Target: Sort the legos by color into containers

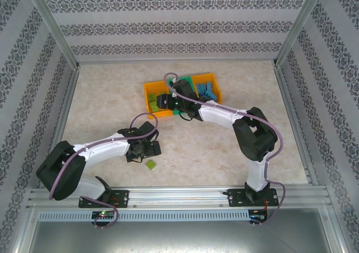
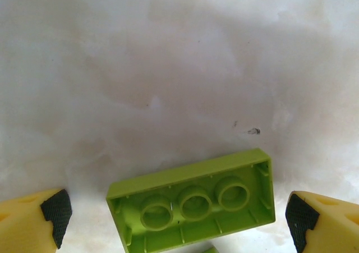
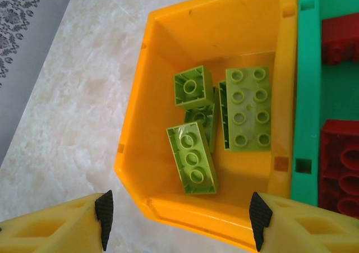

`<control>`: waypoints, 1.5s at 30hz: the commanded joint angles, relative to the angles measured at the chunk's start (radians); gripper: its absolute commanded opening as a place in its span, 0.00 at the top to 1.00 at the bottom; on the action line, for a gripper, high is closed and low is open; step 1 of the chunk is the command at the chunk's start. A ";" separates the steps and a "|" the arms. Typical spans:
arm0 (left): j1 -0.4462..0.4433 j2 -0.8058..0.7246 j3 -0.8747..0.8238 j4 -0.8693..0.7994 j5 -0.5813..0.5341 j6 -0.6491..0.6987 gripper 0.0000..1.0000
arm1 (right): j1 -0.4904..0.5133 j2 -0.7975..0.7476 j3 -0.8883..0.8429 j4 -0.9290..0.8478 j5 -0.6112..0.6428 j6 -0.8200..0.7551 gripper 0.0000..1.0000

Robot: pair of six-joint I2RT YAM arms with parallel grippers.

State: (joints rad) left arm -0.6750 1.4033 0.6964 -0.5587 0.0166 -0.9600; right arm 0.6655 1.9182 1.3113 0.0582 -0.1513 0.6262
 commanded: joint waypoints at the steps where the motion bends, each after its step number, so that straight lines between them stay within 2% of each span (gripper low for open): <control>1: -0.015 0.014 0.029 -0.024 -0.017 -0.037 0.01 | 0.007 -0.044 -0.025 0.058 -0.006 0.008 0.31; 7: -0.015 0.025 0.025 -0.026 -0.011 -0.054 0.00 | -0.011 -0.049 -0.056 0.090 -0.021 0.019 0.31; 24: -0.020 0.076 0.090 -0.074 -0.045 0.016 0.27 | -0.038 -0.118 -0.146 0.133 -0.039 0.022 0.30; 39: -0.039 0.095 0.102 -0.099 -0.042 0.035 0.14 | -0.051 -0.136 -0.170 0.138 -0.037 0.033 0.30; 45: -0.057 0.132 0.132 -0.099 -0.040 0.045 0.15 | -0.054 -0.137 -0.183 0.145 -0.036 0.037 0.30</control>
State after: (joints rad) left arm -0.7143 1.5085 0.7975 -0.6197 -0.0086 -0.9367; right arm 0.6231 1.8107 1.1496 0.1726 -0.1749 0.6529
